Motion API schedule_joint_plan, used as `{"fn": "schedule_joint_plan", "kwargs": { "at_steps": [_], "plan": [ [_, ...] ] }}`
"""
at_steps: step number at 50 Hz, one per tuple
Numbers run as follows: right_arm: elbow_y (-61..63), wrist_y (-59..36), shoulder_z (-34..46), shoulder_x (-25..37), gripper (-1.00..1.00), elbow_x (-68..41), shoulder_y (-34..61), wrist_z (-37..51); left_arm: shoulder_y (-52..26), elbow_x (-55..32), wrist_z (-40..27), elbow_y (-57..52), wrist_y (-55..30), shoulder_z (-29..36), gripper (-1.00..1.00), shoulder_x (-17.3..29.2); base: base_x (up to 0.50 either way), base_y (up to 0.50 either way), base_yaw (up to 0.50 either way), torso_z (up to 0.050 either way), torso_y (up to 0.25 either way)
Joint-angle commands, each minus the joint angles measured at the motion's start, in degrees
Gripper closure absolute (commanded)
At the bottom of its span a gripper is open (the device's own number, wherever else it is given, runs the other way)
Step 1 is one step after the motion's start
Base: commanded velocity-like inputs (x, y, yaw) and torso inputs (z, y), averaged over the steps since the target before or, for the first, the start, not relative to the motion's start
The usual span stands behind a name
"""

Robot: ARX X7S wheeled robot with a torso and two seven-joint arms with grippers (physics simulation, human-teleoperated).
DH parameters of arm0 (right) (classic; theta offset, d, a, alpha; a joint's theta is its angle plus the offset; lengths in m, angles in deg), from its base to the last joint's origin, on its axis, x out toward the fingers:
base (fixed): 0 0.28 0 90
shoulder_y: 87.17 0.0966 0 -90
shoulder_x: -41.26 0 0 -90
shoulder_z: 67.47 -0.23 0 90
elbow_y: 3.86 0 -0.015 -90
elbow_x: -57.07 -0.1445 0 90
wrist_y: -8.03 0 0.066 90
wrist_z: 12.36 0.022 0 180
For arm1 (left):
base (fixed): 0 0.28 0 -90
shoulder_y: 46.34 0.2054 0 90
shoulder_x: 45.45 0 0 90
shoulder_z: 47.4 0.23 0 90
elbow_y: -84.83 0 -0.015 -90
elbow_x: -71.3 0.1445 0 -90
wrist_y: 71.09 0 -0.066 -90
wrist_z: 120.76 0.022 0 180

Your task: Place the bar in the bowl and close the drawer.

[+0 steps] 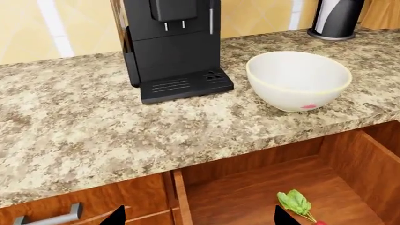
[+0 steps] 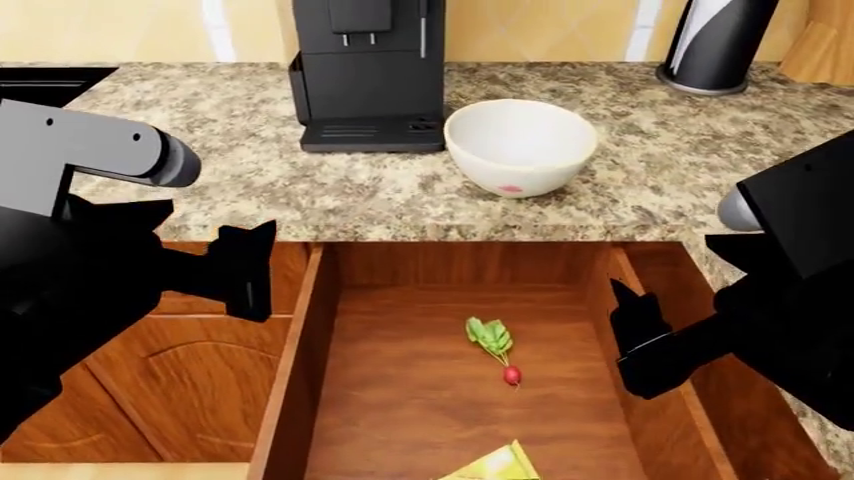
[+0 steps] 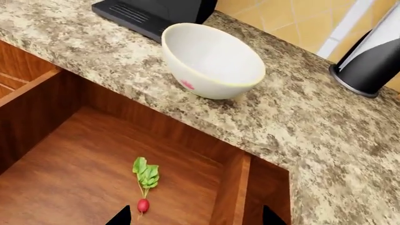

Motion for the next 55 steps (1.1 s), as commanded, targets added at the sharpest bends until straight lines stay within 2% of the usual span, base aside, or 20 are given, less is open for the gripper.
{"fn": "schedule_joint_plan", "kwargs": {
  "at_steps": [1, 16, 29, 36, 38, 45, 50, 55],
  "plan": [
    [0.34, 0.49, 0.02, 0.21, -1.00, 0.00, 0.07, -0.33, 0.01, 0.07, 0.23, -0.07, 0.34, 0.21, -1.00, 0.31, 0.44, 0.00, 0.00, 0.000, 0.000],
    [-0.66, -0.64, 2.11, -0.84, -1.00, -1.47, 2.48, -1.07, 0.16, 0.18, 0.65, 0.16, 0.74, 0.46, -1.00, 0.79, 0.01, 0.00, 0.00, 0.000, 0.001],
    [-14.05, -9.22, 12.16, -9.06, -1.00, -7.33, 16.60, -4.92, -0.18, -0.43, 0.65, 0.54, 1.03, 0.96, -1.00, 1.50, 0.00, 0.00, 0.00, 0.000, 0.000],
    [-20.84, -16.66, 16.18, -14.54, -1.00, -6.42, 21.85, -11.49, -0.52, -0.73, 0.57, 0.81, 1.17, 1.37, -1.00, 1.74, 0.00, 0.00, 0.00, 0.000, 0.000],
    [-21.67, -16.99, 18.42, -15.33, -1.00, -4.79, 23.57, -15.58, -0.66, -0.72, 0.58, 0.84, 1.15, 1.52, -1.00, 1.73, 0.00, 0.00, 0.00, 0.000, 0.000],
    [-19.95, -17.04, 26.84, -16.89, -1.00, 7.36, 29.89, -37.97, -0.66, -0.23, 1.08, 1.21, 1.06, 1.81, -1.00, 1.70, 0.00, 0.00, 0.00, 0.000, 0.000],
    [-18.92, -16.82, 32.36, -18.82, -1.00, 19.63, 34.40, -54.80, -0.66, 0.04, 1.34, 1.29, 0.99, 2.08, -1.00, 1.65, 0.00, 0.00, 0.00, 0.000, 0.000],
    [-12.61, -15.76, 35.26, -19.55, -1.00, 33.93, 35.94, -73.85, -0.48, 0.23, 1.65, 1.31, 1.04, 2.10, -1.00, 1.77, 0.00, 0.00, 0.00, 0.000, 0.000]
  ]
}}
